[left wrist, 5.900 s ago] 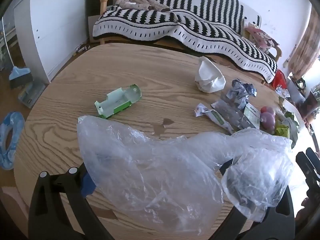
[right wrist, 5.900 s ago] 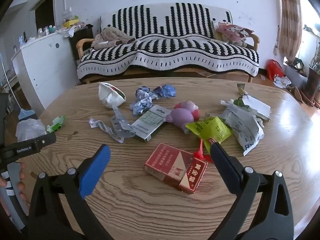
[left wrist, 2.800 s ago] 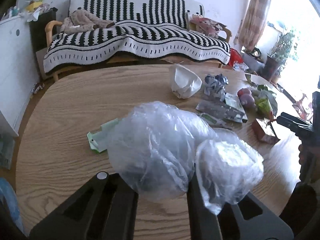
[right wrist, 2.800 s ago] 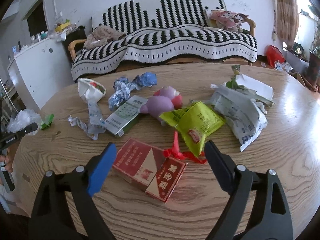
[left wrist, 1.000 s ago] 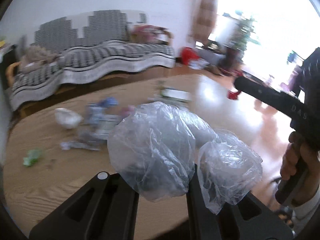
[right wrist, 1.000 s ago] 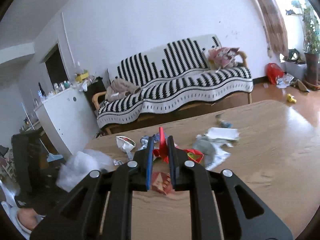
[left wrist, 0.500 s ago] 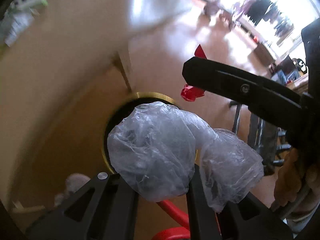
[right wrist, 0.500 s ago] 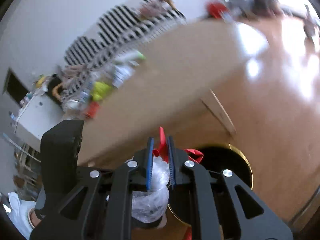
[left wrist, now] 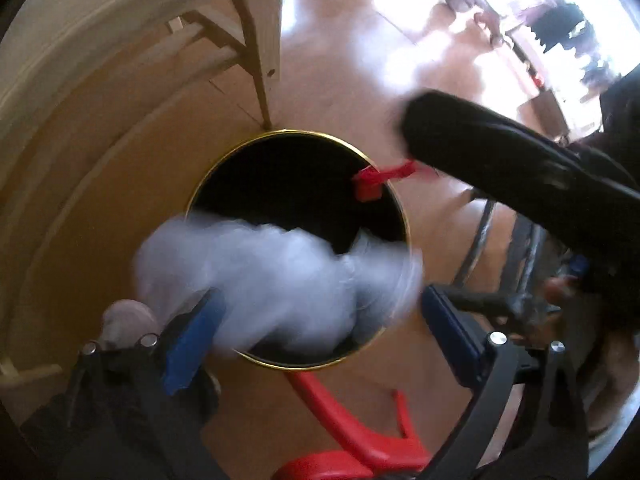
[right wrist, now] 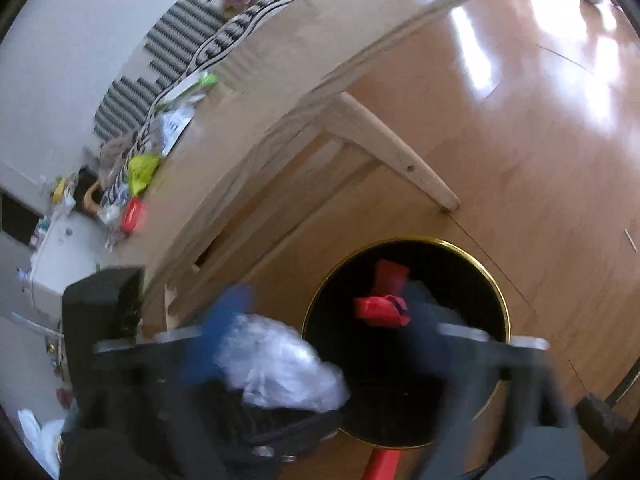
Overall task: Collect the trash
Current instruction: 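Drop the plastic bag from the left tool into the black bin while the right tool drops the red ribbon, then grasp the green toy car box with the left tool while the right tool grasps the white wrapper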
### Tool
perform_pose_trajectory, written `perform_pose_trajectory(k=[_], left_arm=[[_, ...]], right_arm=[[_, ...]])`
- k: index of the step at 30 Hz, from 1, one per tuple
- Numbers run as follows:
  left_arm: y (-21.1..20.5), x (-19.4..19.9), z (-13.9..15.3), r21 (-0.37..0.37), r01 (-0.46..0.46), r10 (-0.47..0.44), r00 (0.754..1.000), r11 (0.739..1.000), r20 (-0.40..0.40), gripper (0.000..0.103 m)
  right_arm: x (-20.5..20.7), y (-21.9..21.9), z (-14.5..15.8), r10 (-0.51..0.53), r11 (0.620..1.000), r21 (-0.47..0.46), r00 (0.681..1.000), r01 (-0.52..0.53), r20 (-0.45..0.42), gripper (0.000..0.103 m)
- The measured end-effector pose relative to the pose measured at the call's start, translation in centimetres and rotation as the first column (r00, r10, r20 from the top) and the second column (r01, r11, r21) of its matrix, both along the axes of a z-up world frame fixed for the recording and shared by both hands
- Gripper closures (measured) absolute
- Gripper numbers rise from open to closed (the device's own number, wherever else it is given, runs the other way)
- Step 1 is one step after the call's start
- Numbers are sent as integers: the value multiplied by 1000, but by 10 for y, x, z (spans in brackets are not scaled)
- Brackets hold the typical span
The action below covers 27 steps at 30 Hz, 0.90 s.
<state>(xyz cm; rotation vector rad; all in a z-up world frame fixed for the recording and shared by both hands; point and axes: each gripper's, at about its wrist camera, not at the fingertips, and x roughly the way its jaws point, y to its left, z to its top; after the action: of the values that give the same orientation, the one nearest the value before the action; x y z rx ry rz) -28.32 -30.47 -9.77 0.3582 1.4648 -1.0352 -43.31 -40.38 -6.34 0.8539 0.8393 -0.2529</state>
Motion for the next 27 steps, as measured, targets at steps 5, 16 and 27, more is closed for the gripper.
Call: perform_pose_trajectory(k=[5,16,27], left_arm=[[-2,-4,10,-34,3,-2,999,999,34,6],[46,14,98,-212,-79,109,985,974,132,6],[328,170,167,-169,-584,596,694,794,404,6]], right_arm=[[-5,-11,6,-21,1000,22,1000,20,20,7],[2,-11,69,-33,989,-135,991,51,132,7],[150,59,112,244,909,-373,963,-185,117,7]])
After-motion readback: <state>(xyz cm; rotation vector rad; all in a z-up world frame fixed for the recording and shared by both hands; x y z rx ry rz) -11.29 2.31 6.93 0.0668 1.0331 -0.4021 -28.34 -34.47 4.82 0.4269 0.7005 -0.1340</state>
